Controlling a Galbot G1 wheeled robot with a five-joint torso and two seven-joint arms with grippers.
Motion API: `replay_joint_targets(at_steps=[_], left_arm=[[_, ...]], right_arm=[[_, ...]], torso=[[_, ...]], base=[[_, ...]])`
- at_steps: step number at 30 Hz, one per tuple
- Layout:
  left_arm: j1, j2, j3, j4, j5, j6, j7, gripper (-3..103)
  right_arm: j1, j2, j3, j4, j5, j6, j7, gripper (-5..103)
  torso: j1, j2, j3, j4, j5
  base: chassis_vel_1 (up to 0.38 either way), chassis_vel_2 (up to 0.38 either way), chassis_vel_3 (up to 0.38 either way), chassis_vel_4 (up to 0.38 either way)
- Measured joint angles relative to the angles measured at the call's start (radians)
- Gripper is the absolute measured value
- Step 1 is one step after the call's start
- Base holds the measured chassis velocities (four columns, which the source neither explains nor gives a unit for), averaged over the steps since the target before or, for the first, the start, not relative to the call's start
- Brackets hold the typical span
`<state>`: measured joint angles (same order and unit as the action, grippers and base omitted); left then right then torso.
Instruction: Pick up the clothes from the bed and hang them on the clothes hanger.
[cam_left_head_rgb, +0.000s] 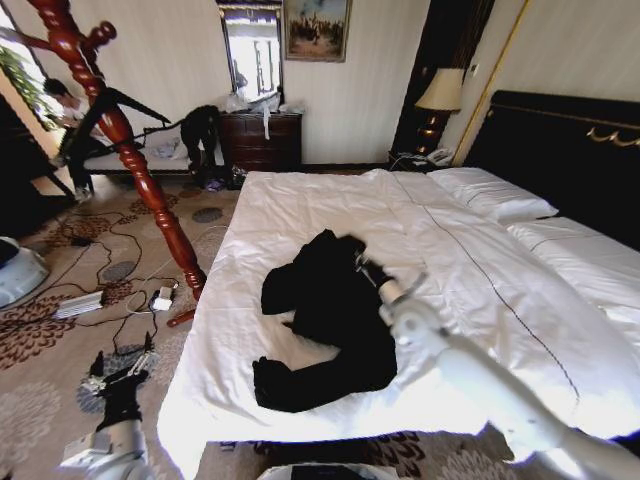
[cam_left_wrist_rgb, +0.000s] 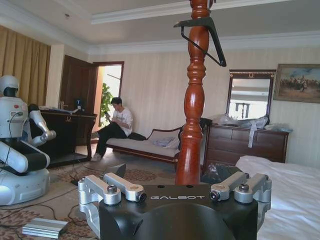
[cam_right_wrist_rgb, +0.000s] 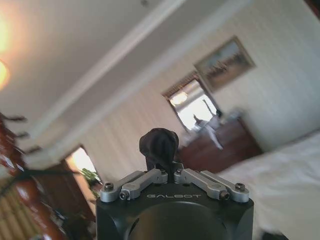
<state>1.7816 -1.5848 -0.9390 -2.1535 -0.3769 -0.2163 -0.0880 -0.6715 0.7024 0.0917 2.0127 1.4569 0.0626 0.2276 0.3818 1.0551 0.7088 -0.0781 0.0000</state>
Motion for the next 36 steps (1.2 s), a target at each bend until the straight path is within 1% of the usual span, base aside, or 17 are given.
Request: replay_joint_targets(at_steps=[3, 5, 7, 9, 11, 12, 14, 17, 18, 21, 23, 24, 26, 28, 29, 33, 36], left_arm=[[-0.009, 0.001, 0.008, 0.001, -0.009, 0.001, -0.002, 100], [-0.010, 0.002, 0.010, 0.000, -0.011, 0.002, -0.003, 100], [-0.013, 0.009, 0.016, -0.014, -0.024, 0.004, -0.003, 100], [-0.014, 0.013, 0.019, -0.023, -0.034, 0.005, 0.000, 100], [-0.009, 0.031, 0.031, -0.051, -0.073, 0.006, 0.016, 100], [-0.009, 0.031, 0.031, -0.051, -0.073, 0.006, 0.016, 100], [0.003, 0.068, 0.047, -0.084, -0.121, 0.007, 0.048, 100], [-0.004, 0.146, 0.058, -0.106, -0.129, 0.006, 0.094, 100], [-0.004, 0.146, 0.058, -0.106, -0.129, 0.006, 0.094, 100], [-0.043, 0.302, 0.069, -0.129, -0.161, 0.023, 0.149, 100], [-0.061, 0.368, 0.077, -0.130, -0.181, 0.034, 0.174, 100], [-0.061, 0.368, 0.077, -0.130, -0.181, 0.034, 0.174, 100], [-0.119, 0.483, 0.104, -0.109, -0.228, 0.060, 0.209, 100], [-0.193, 0.556, 0.140, -0.092, -0.302, 0.100, 0.213, 100], [-0.193, 0.556, 0.140, -0.092, -0.302, 0.100, 0.213, 100], [-0.311, 0.657, 0.202, -0.089, -0.452, 0.160, 0.195, 100], [-0.340, 0.693, 0.219, -0.092, -0.496, 0.172, 0.197, 100]], right_arm=[[0.103, -0.055, 0.007, 0.043, 0.107, 0.005, -0.020, 0], [0.135, -0.068, 0.002, 0.051, 0.137, 0.005, -0.025, 0], [0.260, -0.085, -0.033, 0.065, 0.222, 0.000, -0.030, 0], [0.319, -0.084, -0.053, 0.070, 0.253, -0.003, -0.029, 0], [0.459, -0.062, -0.105, 0.075, 0.306, -0.006, -0.019, 0], [0.459, -0.062, -0.105, 0.075, 0.306, -0.006, -0.019, 0], [0.561, -0.017, -0.155, 0.076, 0.346, -0.010, 0.006, 0], [0.655, 0.046, -0.213, 0.076, 0.372, -0.011, 0.042, 0], [0.655, 0.046, -0.213, 0.076, 0.372, -0.011, 0.042, 0], [0.740, 0.112, -0.292, 0.082, 0.375, -0.011, 0.058, 0], [0.763, 0.135, -0.321, 0.082, 0.373, -0.010, 0.061, 0], [0.763, 0.135, -0.321, 0.082, 0.373, -0.010, 0.061, 0], [0.806, 0.181, -0.376, 0.058, 0.360, -0.009, 0.062, 0], [0.834, 0.218, -0.419, 0.019, 0.342, -0.006, 0.061, 0], [0.834, 0.218, -0.419, 0.019, 0.342, -0.006, 0.061, 0], [0.864, 0.272, -0.475, -0.054, 0.312, -0.003, 0.060, 0], [0.872, 0.291, -0.489, -0.079, 0.297, -0.003, 0.060, 0]], torso=[[0.000, 0.000, 0.000, 0.0003, 0.0000], [0.000, 0.000, 0.000, 0.0003, 0.0000], [0.000, 0.000, 0.000, -0.0002, 0.0003], [0.000, 0.000, 0.000, 0.0002, 0.0002], [0.000, 0.000, 0.000, 0.0005, -0.0004], [0.000, 0.000, 0.000, 0.0005, -0.0004], [0.000, 0.000, 0.000, 0.0002, -0.0002], [0.000, 0.000, 0.000, 0.0005, -0.0005], [0.000, 0.000, 0.000, 0.0005, -0.0005], [0.000, 0.000, 0.000, 0.0000, -0.0004], [0.000, 0.000, 0.000, -0.0001, -0.0003], [0.000, 0.000, 0.000, -0.0001, -0.0003], [0.000, 0.000, 0.000, 0.0000, -0.0007], [0.000, 0.000, 0.000, 0.0005, -0.0006], [0.000, 0.000, 0.000, 0.0005, -0.0006], [0.000, 0.000, 0.000, -0.0003, -0.0001], [0.000, 0.000, 0.000, 0.0002, 0.0000]], base=[[0.000, 0.000, 0.000, 0.000], [0.000, 0.000, 0.000, 0.000], [0.000, 0.000, 0.000, 0.000], [0.000, 0.000, 0.000, 0.000], [0.000, 0.000, 0.000, 0.000], [0.000, 0.000, 0.000, 0.000], [0.000, 0.000, 0.000, 0.000], [0.000, 0.000, 0.000, 0.000], [0.000, 0.000, 0.000, 0.000], [0.000, 0.000, 0.000, 0.000], [0.000, 0.000, 0.000, 0.000], [0.000, 0.000, 0.000, 0.000], [0.000, 0.000, 0.000, 0.000], [0.000, 0.000, 0.000, 0.000], [0.000, 0.000, 0.000, 0.000], [0.000, 0.000, 0.000, 0.000], [0.000, 0.000, 0.000, 0.000]])
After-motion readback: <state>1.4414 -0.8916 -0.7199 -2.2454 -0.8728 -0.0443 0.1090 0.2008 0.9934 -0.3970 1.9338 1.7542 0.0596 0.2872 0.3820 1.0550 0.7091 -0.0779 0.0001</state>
